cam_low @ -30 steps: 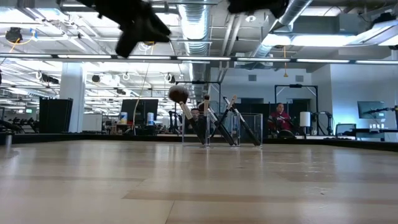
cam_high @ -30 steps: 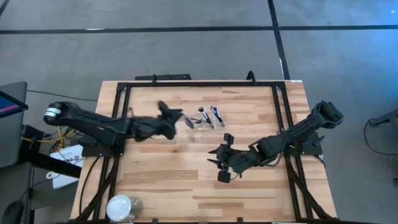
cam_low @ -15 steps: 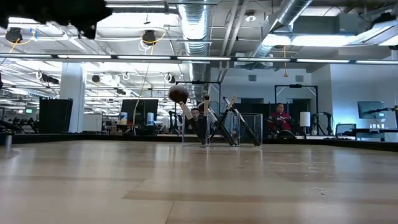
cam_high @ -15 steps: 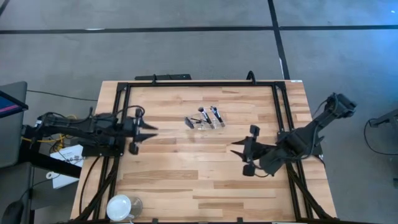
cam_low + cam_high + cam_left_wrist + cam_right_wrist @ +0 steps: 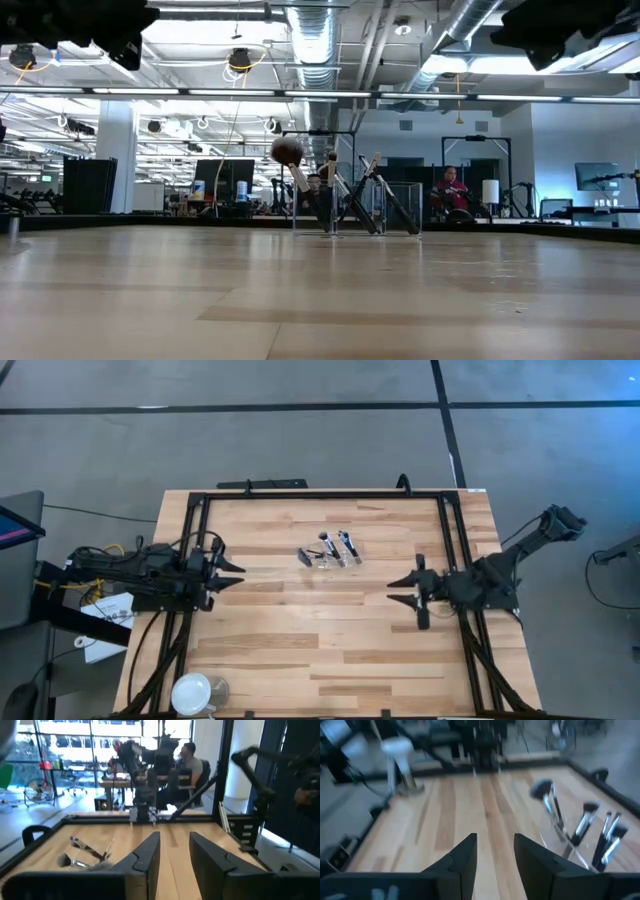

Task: Put items in baskets/containers
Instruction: Return to Home Position

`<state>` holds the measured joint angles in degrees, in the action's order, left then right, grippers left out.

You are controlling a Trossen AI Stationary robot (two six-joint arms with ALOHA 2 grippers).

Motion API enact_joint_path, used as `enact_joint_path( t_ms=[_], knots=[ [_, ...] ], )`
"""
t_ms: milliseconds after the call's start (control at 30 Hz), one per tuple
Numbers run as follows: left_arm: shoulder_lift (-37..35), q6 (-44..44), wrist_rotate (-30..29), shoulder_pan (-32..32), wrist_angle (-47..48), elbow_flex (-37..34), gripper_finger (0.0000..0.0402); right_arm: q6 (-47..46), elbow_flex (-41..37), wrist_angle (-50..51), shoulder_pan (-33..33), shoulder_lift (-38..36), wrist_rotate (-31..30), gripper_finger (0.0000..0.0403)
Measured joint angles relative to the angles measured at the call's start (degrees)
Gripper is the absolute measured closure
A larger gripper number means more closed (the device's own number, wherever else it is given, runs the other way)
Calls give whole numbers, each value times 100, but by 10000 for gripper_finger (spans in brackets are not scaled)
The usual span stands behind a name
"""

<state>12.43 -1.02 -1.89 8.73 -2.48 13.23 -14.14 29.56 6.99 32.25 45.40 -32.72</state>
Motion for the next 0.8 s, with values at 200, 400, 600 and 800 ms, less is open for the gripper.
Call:
enact_joint_path(
  t_ms=[200, 400, 600, 800],
  knots=[
    [-435, -7, -32, 0, 212, 7, 300, 1145, -1360, -2062, -751, -1133, 1067, 282],
    [-854, -17, -284, 0, 686, 9, 300, 1308, -2178, -2348, -1578, -1995, 1614, 282],
    [-1241, -156, -306, -1, 1037, 22, 300, 1469, -2666, -2247, -2222, -2930, 2118, 282],
    [-1234, -175, -599, -5, 1379, 16, 300, 1708, -2909, -1755, -2699, -3893, 2669, 282]
  ],
)
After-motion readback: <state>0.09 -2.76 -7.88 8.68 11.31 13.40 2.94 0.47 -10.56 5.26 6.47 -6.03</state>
